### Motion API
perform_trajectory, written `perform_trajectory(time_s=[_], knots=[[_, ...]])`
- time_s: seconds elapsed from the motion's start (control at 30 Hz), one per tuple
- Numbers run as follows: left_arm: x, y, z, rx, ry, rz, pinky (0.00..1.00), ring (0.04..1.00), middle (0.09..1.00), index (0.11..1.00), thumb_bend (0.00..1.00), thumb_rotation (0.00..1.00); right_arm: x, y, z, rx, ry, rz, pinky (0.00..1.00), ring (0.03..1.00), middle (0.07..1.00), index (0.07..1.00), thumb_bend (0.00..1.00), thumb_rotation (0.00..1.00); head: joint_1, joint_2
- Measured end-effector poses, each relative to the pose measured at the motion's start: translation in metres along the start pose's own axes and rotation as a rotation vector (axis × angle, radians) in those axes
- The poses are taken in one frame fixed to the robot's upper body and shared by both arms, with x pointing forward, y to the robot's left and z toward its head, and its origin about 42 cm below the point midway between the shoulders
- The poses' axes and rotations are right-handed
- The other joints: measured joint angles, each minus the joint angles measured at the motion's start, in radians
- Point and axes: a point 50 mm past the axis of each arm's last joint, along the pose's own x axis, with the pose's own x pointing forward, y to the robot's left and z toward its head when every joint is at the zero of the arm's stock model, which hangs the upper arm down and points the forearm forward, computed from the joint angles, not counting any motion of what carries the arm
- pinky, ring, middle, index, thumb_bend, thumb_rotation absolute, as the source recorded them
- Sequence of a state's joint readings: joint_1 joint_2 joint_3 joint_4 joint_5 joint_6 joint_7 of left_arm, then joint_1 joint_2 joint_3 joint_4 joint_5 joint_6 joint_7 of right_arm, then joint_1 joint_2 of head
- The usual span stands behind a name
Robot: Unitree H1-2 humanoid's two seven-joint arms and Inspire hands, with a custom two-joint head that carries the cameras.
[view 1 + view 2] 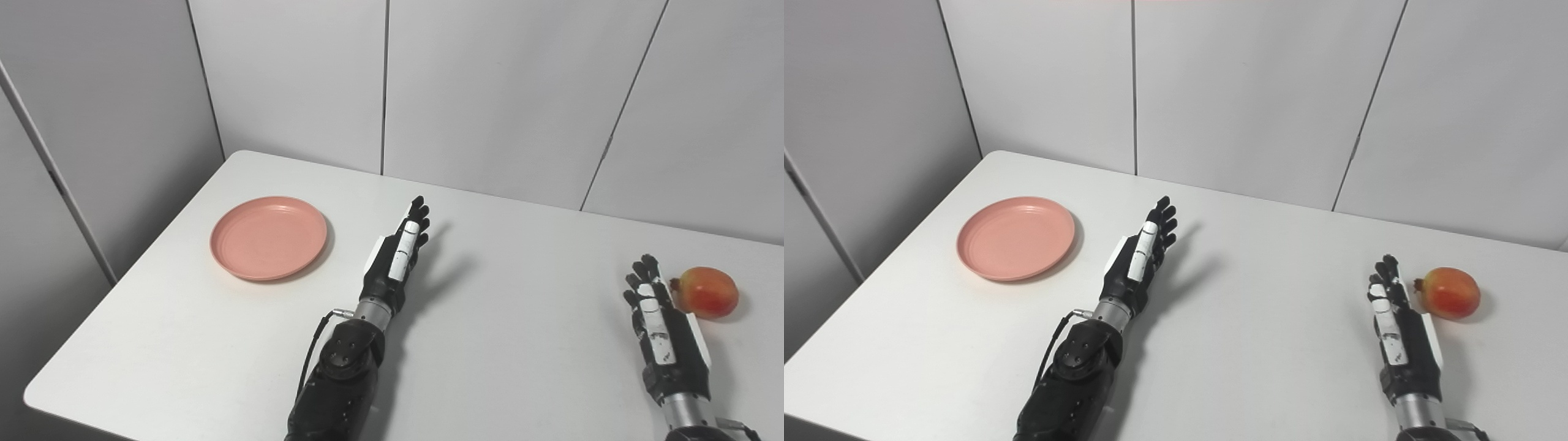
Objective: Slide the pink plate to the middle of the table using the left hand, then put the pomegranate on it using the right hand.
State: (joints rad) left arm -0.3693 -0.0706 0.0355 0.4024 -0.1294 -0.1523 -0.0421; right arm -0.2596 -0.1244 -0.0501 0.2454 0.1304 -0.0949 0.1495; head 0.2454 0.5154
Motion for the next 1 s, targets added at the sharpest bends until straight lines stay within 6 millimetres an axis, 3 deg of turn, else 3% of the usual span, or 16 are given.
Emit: perform_trajectory(time_s=[0.23,0.7,1.0], knots=[[0.006,0.021,0.012,0.016,-0.034,0.065,0.95,0.962,0.972,0.97,0.62,1.0,0.002,0.0,-0.001,-0.007,0.003,-0.003,1.0,1.0,1.0,1.0,0.68,0.85,0.005,-0.005],[0.024,0.053,0.065,-0.006,-0.177,0.178,0.87,0.876,0.877,0.868,0.67,1.0,0.006,0.002,-0.001,-0.009,0.0,-0.001,1.0,1.0,1.0,1.0,0.63,0.87,0.023,-0.011],[0.024,0.076,0.073,0.062,-0.179,0.247,0.85,0.857,0.859,0.856,0.69,1.0,0.009,0.001,0.0,-0.013,-0.024,0.004,1.0,1.0,1.0,1.0,0.64,0.87,0.034,-0.015]])
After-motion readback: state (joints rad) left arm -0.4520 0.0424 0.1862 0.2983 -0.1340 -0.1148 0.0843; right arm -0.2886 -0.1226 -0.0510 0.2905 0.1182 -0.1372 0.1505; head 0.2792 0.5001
